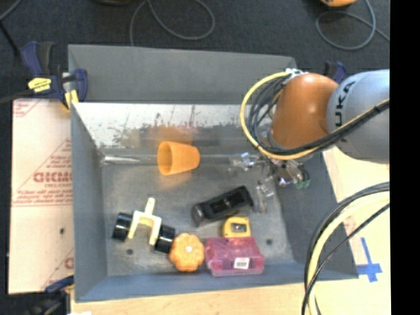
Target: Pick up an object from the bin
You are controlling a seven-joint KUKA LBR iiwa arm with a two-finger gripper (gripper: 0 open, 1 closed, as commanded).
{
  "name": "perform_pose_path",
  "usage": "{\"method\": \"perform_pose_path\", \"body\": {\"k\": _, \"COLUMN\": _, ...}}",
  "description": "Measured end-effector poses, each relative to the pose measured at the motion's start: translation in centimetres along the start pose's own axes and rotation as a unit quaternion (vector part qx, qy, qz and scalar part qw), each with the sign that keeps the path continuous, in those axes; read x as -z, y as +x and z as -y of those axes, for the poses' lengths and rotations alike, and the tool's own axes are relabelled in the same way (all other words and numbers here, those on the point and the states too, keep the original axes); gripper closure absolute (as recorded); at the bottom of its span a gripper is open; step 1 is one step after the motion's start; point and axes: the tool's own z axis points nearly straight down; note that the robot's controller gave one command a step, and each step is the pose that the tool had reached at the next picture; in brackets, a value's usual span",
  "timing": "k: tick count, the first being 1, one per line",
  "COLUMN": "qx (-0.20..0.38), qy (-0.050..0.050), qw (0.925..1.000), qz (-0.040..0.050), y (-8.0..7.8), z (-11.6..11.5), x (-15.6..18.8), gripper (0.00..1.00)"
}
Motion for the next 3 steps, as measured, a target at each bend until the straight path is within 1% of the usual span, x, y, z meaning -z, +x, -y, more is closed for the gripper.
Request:
{"method": "perform_pose_path", "body": {"k": 1, "qx": -0.004, "qy": 0.0, "qw": 1.0, "qz": 0.0, "y": -0.3, "z": -0.2, "x": -0.3, "gripper": 0.0}}
{"method": "perform_pose_path", "body": {"k": 2, "qx": -0.103, "qy": -0.001, "qw": 0.9946, "qz": -0.0005, "y": -0.5, "z": -0.9, "x": -0.5, "gripper": 0.0}}
{"method": "perform_pose_path", "body": {"k": 3, "qx": -0.107, "qy": 0.002, "qw": 0.9943, "qz": 0.0003, "y": -0.8, "z": -3.3, "x": -1.7, "gripper": 0.0}}
